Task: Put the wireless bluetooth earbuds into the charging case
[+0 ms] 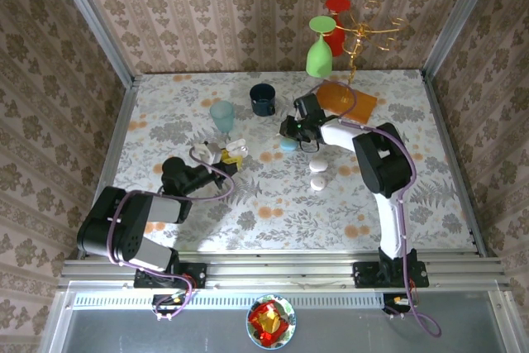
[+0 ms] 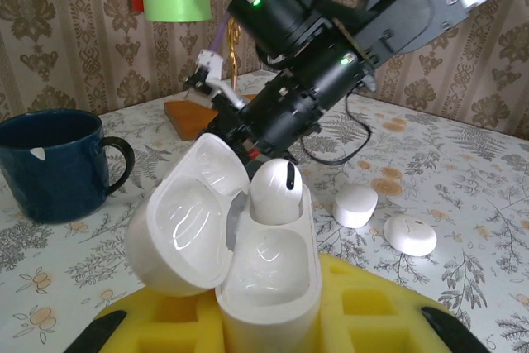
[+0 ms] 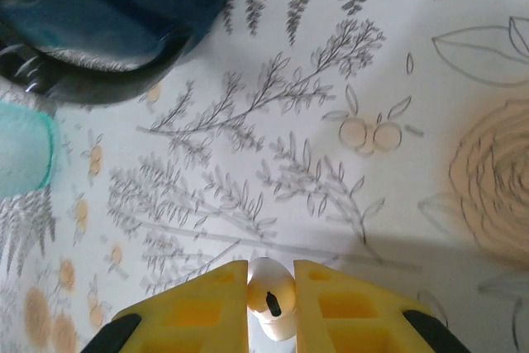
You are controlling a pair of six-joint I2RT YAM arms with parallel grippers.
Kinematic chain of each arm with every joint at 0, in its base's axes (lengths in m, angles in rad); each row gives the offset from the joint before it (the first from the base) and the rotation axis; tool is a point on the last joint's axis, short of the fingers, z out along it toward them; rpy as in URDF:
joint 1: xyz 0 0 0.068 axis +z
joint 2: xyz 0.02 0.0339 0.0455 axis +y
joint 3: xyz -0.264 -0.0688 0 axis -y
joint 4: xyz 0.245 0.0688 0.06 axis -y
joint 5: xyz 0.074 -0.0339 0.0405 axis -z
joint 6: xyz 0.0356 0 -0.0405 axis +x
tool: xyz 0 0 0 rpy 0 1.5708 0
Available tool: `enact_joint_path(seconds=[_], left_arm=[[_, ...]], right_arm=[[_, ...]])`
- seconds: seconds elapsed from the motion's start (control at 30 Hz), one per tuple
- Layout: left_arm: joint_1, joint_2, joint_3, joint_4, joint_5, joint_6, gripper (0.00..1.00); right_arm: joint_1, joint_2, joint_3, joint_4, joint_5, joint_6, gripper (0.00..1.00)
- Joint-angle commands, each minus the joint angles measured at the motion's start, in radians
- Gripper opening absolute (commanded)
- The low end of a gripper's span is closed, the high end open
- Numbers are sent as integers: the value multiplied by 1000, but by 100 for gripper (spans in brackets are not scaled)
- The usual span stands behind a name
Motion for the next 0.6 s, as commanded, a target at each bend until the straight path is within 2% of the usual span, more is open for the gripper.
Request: enact_joint_path(seconds=[0.0, 0.23, 0.57], left_arm=[[4, 15, -1, 23, 30, 20, 2], [-14, 54, 27, 22, 46, 16, 2], [-40, 87, 56, 23, 65, 21, 2]], right_arm=[[13, -110, -63, 94, 41, -85, 19], [48, -236, -159, 120, 54, -190, 20], [185, -462, -231, 27, 198, -428, 21]])
